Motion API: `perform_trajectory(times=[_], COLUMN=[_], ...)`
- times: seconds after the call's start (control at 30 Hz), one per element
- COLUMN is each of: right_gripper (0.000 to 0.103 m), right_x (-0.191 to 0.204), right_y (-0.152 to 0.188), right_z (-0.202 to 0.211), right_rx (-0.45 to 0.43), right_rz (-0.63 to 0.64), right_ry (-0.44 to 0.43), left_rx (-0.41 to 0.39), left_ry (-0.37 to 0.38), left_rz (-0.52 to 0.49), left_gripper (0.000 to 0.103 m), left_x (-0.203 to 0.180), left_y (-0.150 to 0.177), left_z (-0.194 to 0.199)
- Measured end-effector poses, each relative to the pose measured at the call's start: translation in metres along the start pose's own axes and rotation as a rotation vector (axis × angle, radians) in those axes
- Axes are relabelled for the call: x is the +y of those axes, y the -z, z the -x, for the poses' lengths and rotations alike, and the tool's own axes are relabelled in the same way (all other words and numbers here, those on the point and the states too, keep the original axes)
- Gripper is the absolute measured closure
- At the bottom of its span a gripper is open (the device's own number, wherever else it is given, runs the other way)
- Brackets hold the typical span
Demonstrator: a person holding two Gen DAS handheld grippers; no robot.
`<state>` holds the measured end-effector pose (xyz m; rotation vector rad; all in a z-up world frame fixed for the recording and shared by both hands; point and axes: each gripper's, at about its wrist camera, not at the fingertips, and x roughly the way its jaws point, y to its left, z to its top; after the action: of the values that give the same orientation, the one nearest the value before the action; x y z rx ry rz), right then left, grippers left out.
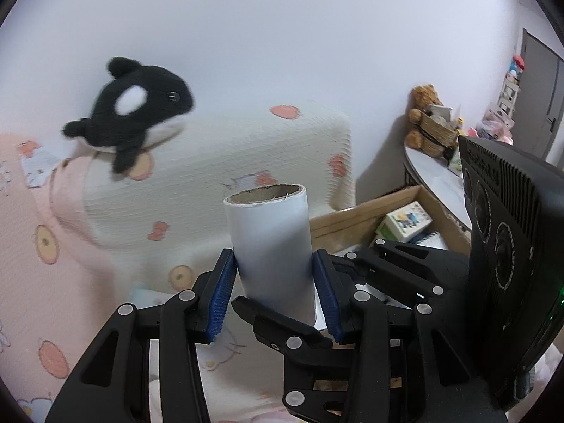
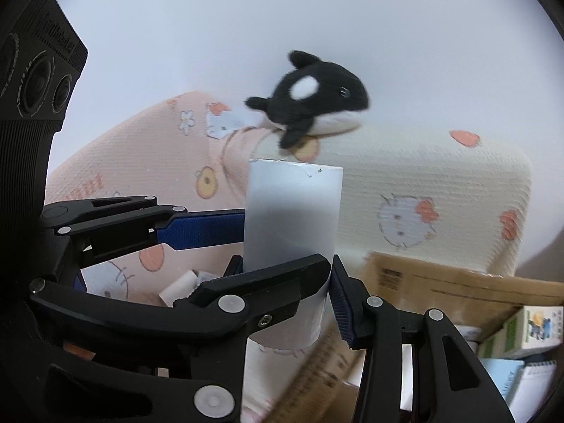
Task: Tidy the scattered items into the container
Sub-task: 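Carry the tube with the left gripper over the cardboard box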
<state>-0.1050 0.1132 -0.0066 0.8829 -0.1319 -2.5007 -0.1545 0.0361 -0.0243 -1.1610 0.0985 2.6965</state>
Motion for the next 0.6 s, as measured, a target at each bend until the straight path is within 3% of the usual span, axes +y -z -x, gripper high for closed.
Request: perform_trajectory(times=[0.37, 0.6], right_gripper=[0.058, 0.058], right_x=[-0.050, -0.067], right_y=[0.015, 0.030], right_z=[0.025, 0.022], right_rx=[0.010, 0.074], right_rz=[-0.062, -0.079], right_ry=[0.027, 0.028], left_rx=[0.042, 0.125], left_ry=[0.038, 0.082], left_rz=[-0.039, -0.014], left_gripper=[0.054, 0.054], left_x=[-0.044, -0.054], left_y=[-0.008, -0.002], left_z=[-0.026, -0.051])
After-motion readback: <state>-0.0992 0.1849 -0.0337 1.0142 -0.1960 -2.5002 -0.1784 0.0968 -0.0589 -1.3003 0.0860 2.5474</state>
